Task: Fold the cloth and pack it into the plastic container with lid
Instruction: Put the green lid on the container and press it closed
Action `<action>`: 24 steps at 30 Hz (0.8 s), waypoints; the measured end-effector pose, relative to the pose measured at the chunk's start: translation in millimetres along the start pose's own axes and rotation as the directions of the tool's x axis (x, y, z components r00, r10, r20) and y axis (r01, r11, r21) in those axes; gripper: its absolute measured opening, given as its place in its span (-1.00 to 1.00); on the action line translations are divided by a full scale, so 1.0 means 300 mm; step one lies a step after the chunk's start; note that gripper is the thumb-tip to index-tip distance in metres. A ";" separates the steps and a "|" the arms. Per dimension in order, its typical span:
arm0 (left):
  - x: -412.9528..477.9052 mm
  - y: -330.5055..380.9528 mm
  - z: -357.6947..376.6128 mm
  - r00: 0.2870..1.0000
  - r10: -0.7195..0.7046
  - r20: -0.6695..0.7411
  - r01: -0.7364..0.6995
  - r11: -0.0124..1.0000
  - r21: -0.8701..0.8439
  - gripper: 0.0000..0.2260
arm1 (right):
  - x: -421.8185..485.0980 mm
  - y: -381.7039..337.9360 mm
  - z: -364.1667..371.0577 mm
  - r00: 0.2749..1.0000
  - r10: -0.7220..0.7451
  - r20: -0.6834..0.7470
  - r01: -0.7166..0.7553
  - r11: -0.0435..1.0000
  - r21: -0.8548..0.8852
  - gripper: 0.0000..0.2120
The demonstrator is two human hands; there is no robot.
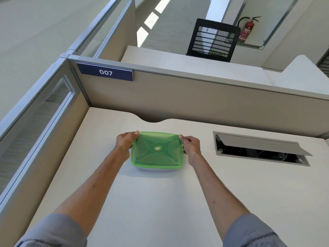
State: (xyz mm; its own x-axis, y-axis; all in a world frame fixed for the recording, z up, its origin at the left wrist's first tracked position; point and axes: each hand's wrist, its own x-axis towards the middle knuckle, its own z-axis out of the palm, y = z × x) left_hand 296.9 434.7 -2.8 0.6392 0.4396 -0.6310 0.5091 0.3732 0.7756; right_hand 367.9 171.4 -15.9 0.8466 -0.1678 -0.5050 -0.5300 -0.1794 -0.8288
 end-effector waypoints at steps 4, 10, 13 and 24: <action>0.007 0.000 -0.013 0.999 0.007 0.031 -0.006 0.999 -0.033 -0.70 | -0.002 0.001 0.021 0.999 -0.011 -0.035 0.012 1.000 0.026 -0.76; -0.004 -0.016 -0.004 0.999 0.032 -0.021 -0.033 0.999 -0.038 -0.77 | -0.147 0.016 -0.075 1.000 0.021 -0.013 -0.021 0.998 0.054 -0.56; -0.010 -0.007 0.007 0.998 0.062 -0.014 -0.062 0.997 -0.049 -0.76 | -0.258 0.096 -0.143 0.999 0.025 0.044 -0.025 1.000 -0.002 -0.64; -0.015 -0.019 0.005 0.996 0.083 -0.015 -0.083 0.996 -0.013 -0.80 | -0.369 0.179 -0.115 0.992 0.059 0.114 -0.089 0.956 0.278 -0.86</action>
State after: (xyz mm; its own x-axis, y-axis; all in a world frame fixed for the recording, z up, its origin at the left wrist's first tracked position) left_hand 292.0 429.3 -4.3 0.6704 0.4810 -0.5650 0.4468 0.3462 0.8249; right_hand 244.1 146.9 3.8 0.8140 -0.0669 -0.5769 -0.5684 0.1129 -0.8150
